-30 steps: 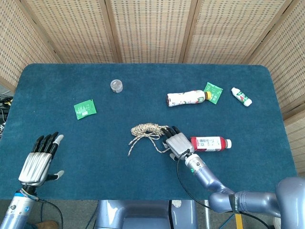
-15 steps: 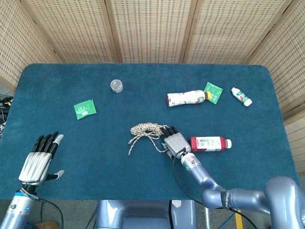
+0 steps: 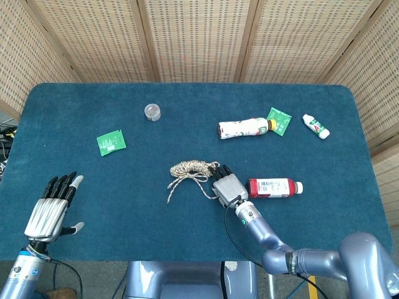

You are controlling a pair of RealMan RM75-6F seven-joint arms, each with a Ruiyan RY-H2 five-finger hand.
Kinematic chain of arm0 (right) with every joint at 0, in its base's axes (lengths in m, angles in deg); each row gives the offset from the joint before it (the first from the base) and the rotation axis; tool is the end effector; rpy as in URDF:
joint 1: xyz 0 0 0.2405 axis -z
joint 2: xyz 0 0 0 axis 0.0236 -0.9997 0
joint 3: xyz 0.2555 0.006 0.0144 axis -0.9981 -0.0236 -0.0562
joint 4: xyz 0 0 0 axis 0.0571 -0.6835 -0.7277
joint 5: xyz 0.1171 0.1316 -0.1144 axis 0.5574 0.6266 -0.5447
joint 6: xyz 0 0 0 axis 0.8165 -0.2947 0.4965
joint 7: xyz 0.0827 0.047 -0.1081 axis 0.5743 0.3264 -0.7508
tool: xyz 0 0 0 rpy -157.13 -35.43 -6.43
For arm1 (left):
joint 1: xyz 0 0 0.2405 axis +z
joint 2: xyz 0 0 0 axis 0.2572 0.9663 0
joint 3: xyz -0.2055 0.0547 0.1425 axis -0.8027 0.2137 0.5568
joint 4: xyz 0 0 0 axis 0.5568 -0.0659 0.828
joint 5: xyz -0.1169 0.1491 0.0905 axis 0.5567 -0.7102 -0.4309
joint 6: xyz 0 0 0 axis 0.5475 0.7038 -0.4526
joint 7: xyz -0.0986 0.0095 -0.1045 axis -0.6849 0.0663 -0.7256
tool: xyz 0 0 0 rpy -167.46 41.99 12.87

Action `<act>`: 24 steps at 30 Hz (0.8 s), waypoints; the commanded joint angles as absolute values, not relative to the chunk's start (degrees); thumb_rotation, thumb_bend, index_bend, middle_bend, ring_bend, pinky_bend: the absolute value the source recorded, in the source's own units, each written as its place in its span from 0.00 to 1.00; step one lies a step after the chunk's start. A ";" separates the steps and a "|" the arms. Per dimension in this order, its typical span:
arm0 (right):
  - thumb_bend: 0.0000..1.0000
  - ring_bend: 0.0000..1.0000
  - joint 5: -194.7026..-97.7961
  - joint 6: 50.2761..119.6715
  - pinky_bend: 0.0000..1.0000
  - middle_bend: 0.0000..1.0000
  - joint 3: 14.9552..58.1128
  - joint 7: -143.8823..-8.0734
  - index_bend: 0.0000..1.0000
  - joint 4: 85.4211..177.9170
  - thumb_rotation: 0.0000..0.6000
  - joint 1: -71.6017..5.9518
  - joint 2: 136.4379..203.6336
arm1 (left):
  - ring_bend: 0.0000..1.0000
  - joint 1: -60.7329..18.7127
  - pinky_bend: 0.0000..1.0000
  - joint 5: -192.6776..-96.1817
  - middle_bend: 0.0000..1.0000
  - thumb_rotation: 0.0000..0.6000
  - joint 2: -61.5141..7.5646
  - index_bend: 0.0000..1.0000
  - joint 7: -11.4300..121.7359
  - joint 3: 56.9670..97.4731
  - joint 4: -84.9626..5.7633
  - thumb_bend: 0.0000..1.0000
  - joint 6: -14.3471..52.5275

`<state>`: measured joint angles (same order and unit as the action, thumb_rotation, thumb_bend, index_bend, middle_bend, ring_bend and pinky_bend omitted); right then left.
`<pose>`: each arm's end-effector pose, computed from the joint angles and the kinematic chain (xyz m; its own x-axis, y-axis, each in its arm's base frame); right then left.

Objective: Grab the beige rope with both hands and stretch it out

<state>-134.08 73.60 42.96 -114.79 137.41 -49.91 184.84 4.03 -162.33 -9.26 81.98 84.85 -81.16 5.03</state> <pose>-0.1270 -0.3292 -0.0840 0.6695 -0.3115 0.6743 -0.7223 -0.4847 0.4933 -0.2296 0.1875 0.1094 0.4633 0.1698 0.8698 0.8862 -0.0900 -0.4545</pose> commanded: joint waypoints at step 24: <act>0.47 0.00 -143.96 79.14 0.00 0.00 42.92 -114.76 0.66 141.25 1.00 -46.67 181.13 | 0.00 -0.53 0.00 -163.15 0.00 1.00 -8.51 0.00 81.57 81.80 -79.27 0.00 8.69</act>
